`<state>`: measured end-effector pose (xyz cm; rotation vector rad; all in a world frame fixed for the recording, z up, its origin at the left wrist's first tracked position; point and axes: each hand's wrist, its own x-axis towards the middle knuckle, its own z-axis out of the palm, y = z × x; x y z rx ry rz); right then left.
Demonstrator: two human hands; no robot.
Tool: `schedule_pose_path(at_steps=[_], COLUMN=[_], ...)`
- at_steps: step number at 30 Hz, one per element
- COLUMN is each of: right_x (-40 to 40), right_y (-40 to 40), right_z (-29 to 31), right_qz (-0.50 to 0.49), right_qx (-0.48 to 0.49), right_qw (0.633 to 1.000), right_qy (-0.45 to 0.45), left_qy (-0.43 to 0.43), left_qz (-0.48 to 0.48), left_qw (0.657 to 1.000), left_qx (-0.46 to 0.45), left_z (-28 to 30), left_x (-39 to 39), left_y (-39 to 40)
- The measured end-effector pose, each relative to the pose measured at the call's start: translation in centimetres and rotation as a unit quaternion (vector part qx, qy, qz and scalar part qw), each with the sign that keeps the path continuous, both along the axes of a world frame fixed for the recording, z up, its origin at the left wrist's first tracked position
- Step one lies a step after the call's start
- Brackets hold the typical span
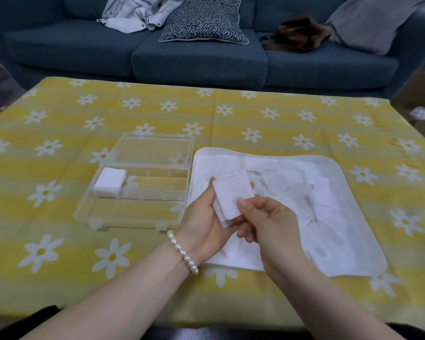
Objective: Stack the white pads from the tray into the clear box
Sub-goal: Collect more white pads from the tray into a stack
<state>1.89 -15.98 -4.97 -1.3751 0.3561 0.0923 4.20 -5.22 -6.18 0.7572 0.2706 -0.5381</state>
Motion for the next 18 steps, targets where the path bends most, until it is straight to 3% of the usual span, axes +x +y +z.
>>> schedule_pose_path(at_steps=[6, 12, 15, 18], right_x=[-0.2, 1.5, 2.5, 2.8], right_y=[0.4, -1.7, -3.3, -3.7], right_z=[-0.3, 0.8, 0.6, 0.2], right_qz=[0.017, -0.076, 0.024, 0.077], right_qx=[-0.098, -0.176, -0.247, -0.224], right_qw=[0.995, 0.978, 0.967, 0.971], right_qy=[-0.004, -0.087, -0.051, -0.017], left_qy=[-0.031, -0.015, -0.019, -0.018], left_qz=[-0.001, 0.018, -0.028, -0.082], left_qw=[1.0, 1.0, 0.999, 0.996], left_qx=[0.004, -0.011, -0.008, -0.008], left_z=[0.0, -0.1, -0.1, -0.1], left_x=[-0.2, -0.2, -0.3, -0.5], left_y=[0.0, 0.3, 0.4, 0.2])
